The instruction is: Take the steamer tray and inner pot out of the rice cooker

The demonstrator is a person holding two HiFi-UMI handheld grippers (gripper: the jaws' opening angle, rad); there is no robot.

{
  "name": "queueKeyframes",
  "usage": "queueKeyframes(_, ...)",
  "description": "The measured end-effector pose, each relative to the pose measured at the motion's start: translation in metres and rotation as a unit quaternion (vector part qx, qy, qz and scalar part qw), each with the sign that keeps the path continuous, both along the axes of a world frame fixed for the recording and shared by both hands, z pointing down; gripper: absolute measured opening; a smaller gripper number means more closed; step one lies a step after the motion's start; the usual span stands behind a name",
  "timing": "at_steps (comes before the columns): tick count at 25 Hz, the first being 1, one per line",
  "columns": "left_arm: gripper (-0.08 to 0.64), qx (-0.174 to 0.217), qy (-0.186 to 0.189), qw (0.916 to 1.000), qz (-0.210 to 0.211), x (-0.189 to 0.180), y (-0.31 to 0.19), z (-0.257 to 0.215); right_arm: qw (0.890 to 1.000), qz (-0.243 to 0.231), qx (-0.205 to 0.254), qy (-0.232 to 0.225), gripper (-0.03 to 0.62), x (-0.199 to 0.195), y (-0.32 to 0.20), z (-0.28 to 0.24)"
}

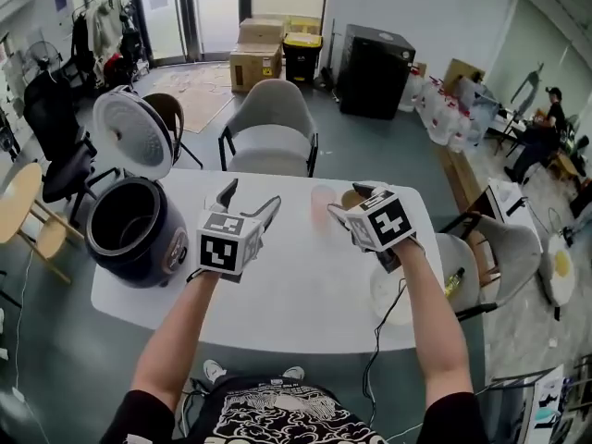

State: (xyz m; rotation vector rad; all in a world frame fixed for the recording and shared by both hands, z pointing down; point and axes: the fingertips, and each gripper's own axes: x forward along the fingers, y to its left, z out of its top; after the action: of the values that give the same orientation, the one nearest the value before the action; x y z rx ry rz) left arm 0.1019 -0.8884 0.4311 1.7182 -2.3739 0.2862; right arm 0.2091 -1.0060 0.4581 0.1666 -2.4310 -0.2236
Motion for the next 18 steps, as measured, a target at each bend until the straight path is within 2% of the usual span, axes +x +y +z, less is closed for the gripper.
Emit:
queueKeyframes(5, 0.38, 0.013, -0.005, 0.997, -0.076, -0.074, 0.087, -0.011, 0.996, -0.059, -0.005, -0.071, 0.309, -0.08, 0.072, -0.033)
queueKeyframes(8, 0.38, 0.022, -0.008, 0.9927, -0.118, -0.107, 0.132, -0.023, 0.991, -0.091, -0.011, -0.101, 0.319, -0.118, 0.107, -0.051)
queueKeyframes(14, 0.38, 0.033, -0.021, 0.9791, -0.2, -0.155, 0.233, -0.05, 0.976, -0.155, -0.048, -0.148, 0.339, -0.182, 0.191, -0.086)
queueKeyframes(18, 0.38, 0.037, -0.02, 0.9697, -0.241, -0.194, 0.304, -0.06, 0.968, -0.181, -0.07, -0.16, 0.346, -0.224, 0.249, -0.096)
